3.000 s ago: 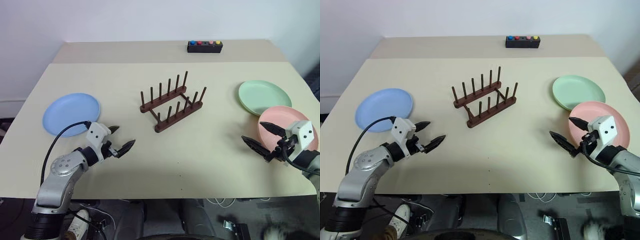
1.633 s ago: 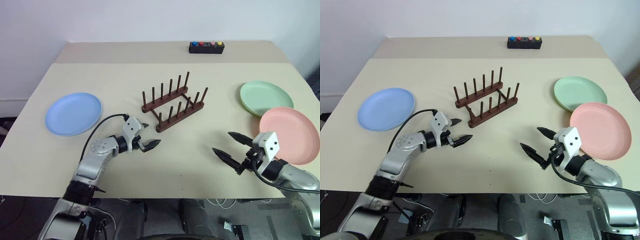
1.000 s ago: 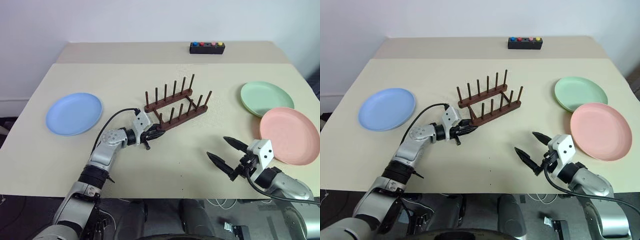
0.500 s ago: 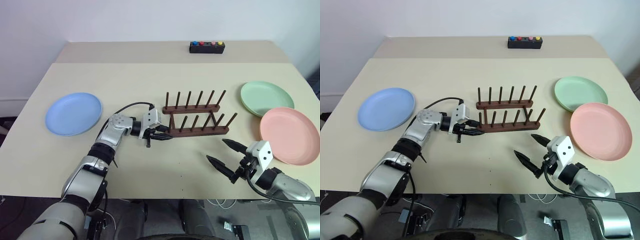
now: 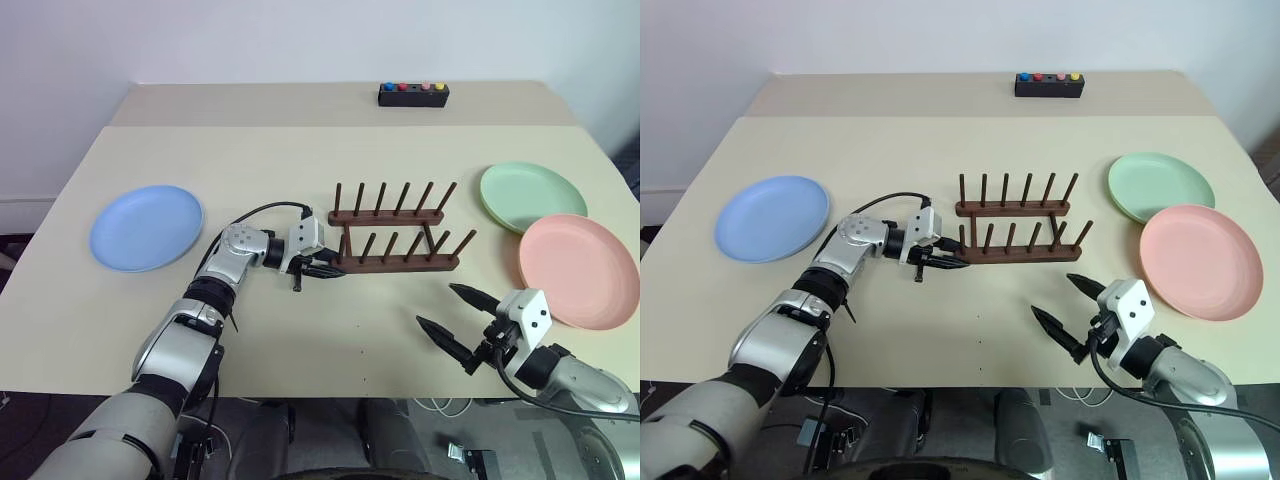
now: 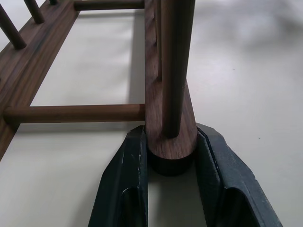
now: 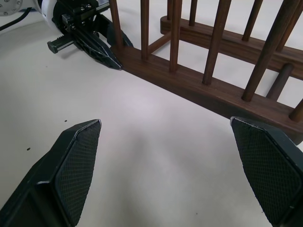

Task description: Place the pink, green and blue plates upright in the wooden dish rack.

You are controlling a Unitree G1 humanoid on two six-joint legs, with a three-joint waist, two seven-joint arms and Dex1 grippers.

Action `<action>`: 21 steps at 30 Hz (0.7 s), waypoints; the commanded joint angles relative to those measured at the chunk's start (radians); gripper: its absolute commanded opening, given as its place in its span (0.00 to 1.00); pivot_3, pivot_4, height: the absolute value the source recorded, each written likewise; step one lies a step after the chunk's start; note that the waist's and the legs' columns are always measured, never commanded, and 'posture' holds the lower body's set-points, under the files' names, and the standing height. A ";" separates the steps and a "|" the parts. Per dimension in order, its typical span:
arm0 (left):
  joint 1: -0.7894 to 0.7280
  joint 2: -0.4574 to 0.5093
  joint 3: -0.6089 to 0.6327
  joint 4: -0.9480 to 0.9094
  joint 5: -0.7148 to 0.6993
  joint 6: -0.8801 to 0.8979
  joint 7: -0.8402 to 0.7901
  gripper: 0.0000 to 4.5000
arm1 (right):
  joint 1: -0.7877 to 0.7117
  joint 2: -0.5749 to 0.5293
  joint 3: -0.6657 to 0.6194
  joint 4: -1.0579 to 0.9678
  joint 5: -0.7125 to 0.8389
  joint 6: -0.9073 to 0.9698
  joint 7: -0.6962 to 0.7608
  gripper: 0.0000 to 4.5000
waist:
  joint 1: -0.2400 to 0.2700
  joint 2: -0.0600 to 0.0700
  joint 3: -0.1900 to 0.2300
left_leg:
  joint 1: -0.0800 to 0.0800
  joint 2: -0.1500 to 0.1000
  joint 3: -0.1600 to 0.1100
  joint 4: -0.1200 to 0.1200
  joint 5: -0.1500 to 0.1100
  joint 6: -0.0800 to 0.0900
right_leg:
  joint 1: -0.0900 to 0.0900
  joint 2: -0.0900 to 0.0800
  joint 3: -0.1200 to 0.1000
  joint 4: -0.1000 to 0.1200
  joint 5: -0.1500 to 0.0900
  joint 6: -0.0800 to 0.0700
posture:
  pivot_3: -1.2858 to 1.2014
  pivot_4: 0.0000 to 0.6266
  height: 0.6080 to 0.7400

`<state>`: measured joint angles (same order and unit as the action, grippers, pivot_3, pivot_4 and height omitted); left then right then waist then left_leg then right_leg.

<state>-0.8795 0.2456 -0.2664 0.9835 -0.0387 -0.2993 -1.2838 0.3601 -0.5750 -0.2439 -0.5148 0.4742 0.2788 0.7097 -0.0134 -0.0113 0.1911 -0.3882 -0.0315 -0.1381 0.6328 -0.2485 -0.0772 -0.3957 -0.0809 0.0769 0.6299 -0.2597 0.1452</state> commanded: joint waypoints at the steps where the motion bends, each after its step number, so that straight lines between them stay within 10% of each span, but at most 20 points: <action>1: -0.004 0.001 0.001 0.013 0.024 0.009 -0.005 0.58 | -0.009 -0.010 -0.014 -0.038 0.006 -0.005 0.001 1.00 | 0.000 0.000 0.000 | 0.000 0.000 0.000 0.000 0.000 0.000 | 0.000 0.000 0.000 0.000 0.000 0.000 | 0.52 0.24 1.00; 5: 0.009 0.023 0.030 -0.012 0.016 0.020 0.012 0.98 | -0.014 -0.016 -0.017 -0.041 0.006 0.002 0.001 1.00 | 0.000 0.000 0.000 | 0.000 0.000 0.000 0.000 0.000 0.000 | 0.000 0.000 0.000 0.000 0.000 0.000 | 0.52 0.24 1.00; 11: 0.088 0.088 0.080 -0.160 -0.021 0.097 0.039 1.00 | -0.004 -0.007 -0.018 -0.065 -0.008 0.014 -0.036 0.87 | -0.006 0.000 0.000 | 0.000 0.000 0.000 -0.001 0.000 0.000 | -0.001 0.000 0.000 0.001 0.000 0.000 | 0.52 0.24 1.00; 19: 0.377 0.224 0.118 -0.701 -0.104 0.375 0.090 0.24 | 0.014 0.031 0.038 -0.080 -0.088 0.014 -0.118 0.00 | -0.003 0.001 -0.001 | 0.001 0.001 0.000 -0.001 0.000 0.000 | -0.001 0.000 0.000 0.001 0.000 0.000 | 0.52 0.24 1.00; 21: 0.439 0.247 0.109 -0.832 -0.118 0.452 0.105 0.02 | 0.010 0.037 0.058 -0.086 -0.105 0.018 -0.135 0.00 | 0.001 0.001 0.000 | 0.000 0.001 0.000 -0.001 0.000 0.000 | -0.001 0.000 0.000 0.001 0.000 0.000 | 0.52 0.24 1.00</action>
<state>-0.4502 0.4818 -0.1615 0.2613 -0.1316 0.1011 -1.1902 0.3730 -0.5439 -0.1901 -0.5561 0.3771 0.3003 0.5887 -0.0125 -0.0103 0.1907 -0.3879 -0.0306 -0.1383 0.6321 -0.2485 -0.0773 -0.3963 -0.0810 0.0771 0.6310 -0.2598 0.1447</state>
